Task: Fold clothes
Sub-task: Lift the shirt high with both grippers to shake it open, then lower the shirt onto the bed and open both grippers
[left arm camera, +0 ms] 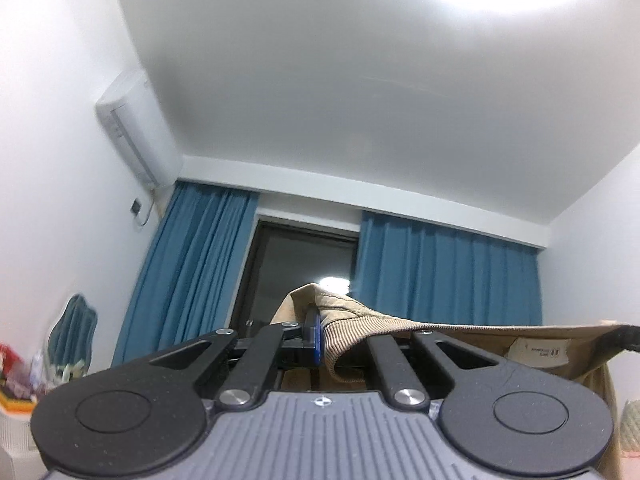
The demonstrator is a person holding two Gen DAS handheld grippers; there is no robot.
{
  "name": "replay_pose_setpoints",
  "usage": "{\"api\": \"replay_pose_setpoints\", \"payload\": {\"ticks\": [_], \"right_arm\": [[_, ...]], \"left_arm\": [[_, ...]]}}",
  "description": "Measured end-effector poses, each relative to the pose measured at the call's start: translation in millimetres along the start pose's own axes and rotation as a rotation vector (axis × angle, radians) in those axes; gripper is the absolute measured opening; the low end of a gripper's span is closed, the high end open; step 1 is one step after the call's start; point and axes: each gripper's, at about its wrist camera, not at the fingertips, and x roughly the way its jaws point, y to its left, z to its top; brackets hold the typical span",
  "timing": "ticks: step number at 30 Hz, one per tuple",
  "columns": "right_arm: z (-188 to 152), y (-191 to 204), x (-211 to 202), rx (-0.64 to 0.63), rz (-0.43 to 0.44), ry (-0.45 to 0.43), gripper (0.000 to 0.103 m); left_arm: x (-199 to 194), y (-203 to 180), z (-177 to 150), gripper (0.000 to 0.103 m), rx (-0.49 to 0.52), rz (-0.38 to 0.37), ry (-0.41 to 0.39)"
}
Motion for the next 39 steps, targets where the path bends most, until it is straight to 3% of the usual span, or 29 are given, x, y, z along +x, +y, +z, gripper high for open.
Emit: {"api": "replay_pose_setpoints", "payload": {"ticks": [5, 11, 17, 22, 26, 33, 39], "right_arm": [[-6, -7, 6, -0.036, 0.003, 0.049, 0.014], [-96, -24, 62, -0.039, -0.019, 0.207, 0.015], [-229, -38, 150, -0.034, -0.073, 0.349, 0.015], [-341, -50, 224, -0.030, -0.118, 0.467, 0.015], [-454, -67, 275, -0.019, -0.160, 0.571, 0.016], [-625, -88, 330, -0.038, -0.178, 0.798, 0.016], [-704, -94, 350, -0.044, -0.128, 0.978, 0.017]], "left_arm": [[14, -6, -9, 0.003, -0.001, -0.028, 0.084], [76, 17, -98, 0.004, -0.027, -0.010, 0.244], [183, 56, -232, 0.004, -0.050, 0.046, 0.408], [272, 81, -381, 0.005, -0.045, 0.082, 0.523], [327, 102, -515, 0.005, -0.043, 0.116, 0.647], [376, 147, -716, 0.006, 0.001, 0.168, 0.890], [379, 160, -814, 0.007, 0.037, 0.180, 1.017]]}}
